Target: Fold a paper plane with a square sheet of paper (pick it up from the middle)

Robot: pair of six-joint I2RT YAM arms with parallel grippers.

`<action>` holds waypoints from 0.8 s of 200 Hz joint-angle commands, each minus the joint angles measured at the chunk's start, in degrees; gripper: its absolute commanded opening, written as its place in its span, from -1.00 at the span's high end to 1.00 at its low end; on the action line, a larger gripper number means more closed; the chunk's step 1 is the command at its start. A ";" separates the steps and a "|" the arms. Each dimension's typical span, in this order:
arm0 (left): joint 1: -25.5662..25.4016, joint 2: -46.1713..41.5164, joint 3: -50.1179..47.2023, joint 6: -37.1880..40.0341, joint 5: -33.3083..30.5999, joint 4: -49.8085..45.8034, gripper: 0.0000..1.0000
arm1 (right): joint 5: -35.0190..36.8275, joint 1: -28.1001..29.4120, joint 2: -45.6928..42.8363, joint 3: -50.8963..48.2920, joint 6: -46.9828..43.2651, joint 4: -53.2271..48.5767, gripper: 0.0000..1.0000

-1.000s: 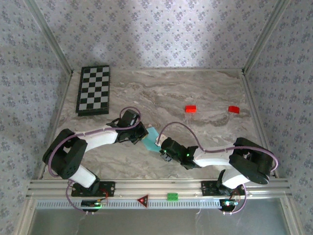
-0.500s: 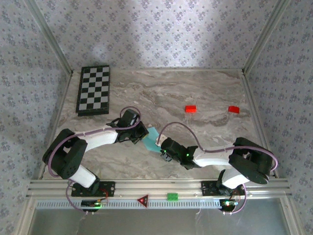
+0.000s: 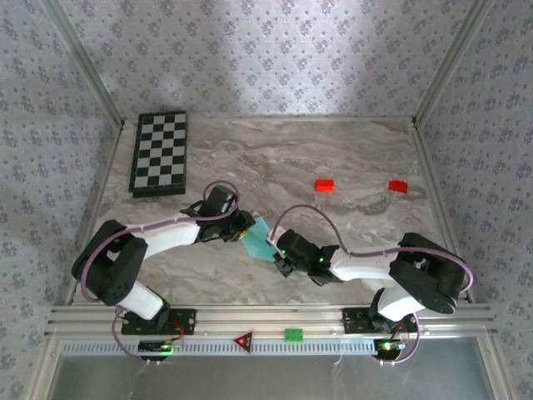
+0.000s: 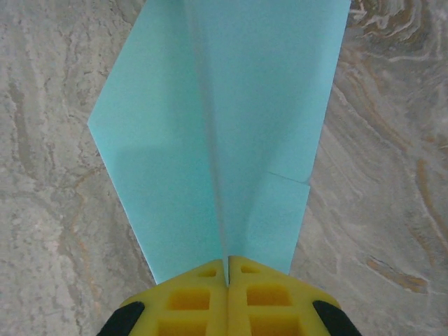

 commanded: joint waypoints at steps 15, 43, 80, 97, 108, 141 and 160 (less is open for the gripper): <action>0.72 -8.68 0.08 3.39 -8.41 -9.55 -0.30 | -12.81 -4.74 1.09 0.99 9.23 2.25 1.00; 1.10 -15.46 -2.49 3.42 -12.52 -11.47 -0.45 | -18.80 -8.10 1.88 -0.01 15.37 6.80 1.00; 2.19 -20.04 -6.17 2.21 -12.95 -10.45 -0.47 | -24.96 -11.44 3.70 0.06 20.41 10.25 1.00; 2.37 -20.41 -6.84 1.92 -12.56 -9.94 -0.47 | -26.73 -12.48 4.72 0.21 22.34 11.13 1.00; 2.41 -20.26 -6.83 2.00 -11.99 -9.63 -0.47 | -27.43 -12.80 5.51 0.40 23.05 11.64 1.00; 2.42 -18.95 -6.21 2.23 -10.82 -9.23 -0.46 | -27.10 -12.80 7.62 1.28 24.69 11.07 1.00; 2.41 -18.11 -5.77 2.31 -10.15 -9.10 -0.45 | -26.04 -12.47 8.74 1.95 25.10 9.80 0.98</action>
